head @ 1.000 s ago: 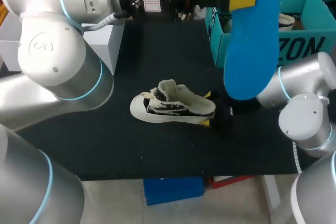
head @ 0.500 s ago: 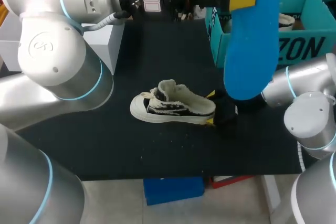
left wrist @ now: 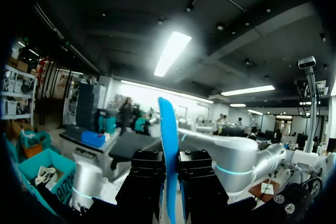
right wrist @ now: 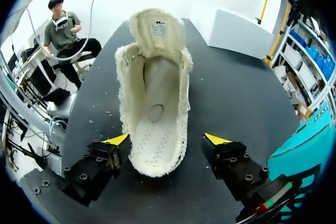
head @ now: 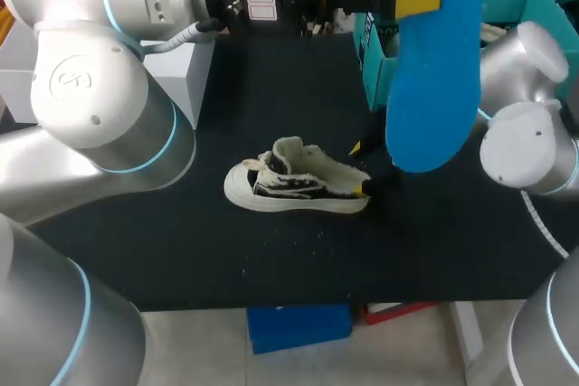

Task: Take the shoe out of the shoebox, open the shoe tongue, remove and reinsert the insole, then place the shoe into the shoebox

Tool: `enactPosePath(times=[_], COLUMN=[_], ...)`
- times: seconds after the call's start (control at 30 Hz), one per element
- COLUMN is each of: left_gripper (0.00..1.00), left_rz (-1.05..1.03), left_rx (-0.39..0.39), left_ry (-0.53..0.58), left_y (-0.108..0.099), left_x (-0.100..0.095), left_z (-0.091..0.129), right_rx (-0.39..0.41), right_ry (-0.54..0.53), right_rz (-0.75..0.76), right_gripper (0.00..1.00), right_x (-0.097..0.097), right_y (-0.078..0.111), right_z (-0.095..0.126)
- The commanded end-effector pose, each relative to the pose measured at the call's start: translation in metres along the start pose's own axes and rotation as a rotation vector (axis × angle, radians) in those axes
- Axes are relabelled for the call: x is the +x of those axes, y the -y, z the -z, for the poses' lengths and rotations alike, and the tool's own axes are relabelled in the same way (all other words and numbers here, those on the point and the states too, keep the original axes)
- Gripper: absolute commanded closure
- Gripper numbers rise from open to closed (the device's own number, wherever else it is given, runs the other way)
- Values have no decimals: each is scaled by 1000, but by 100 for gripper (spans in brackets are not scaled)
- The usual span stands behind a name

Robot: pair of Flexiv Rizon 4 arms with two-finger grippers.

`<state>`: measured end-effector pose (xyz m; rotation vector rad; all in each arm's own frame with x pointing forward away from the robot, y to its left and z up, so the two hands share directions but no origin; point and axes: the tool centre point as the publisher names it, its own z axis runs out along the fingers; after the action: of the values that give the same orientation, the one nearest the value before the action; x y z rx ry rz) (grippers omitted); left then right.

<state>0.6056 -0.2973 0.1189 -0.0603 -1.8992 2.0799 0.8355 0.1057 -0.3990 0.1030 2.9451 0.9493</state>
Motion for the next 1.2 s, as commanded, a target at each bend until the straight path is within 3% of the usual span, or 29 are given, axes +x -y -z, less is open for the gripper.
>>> enactPosePath(times=[0.03,0.13,0.33,0.37,0.4,1.03,1.13,1.2], left_gripper=[100,100,100,100,100,100,100,100], left_rz=[-1,-1,-1,-1,-1,-1,-1,-1], left_rx=[1,1,1,1,1,1,1,1], left_ry=[3,3,3,3,3,3,3,3], left_y=[-1,-1,-1,-1,-1,-1,-1,-1], left_x=[0,0,0,0,0,0,0,0], left_z=[-2,-2,-2,-2,-2,-2,-2,-2], right_rx=[452,555,681,702,714,773,767,747], right_ry=[-1,-1,-24,-26,-30,-72,-80,-85], right_rz=[26,53,95,101,106,127,124,111], right_gripper=[19,28,41,51,52,51,53,60], right_x=[-6,-8,-9,-9,-9,-13,-12,-13], right_y=[-17,-26,-40,-43,-45,-65,-65,-62], right_z=[-3,-3,-10,-12,-13,-40,-45,-49])
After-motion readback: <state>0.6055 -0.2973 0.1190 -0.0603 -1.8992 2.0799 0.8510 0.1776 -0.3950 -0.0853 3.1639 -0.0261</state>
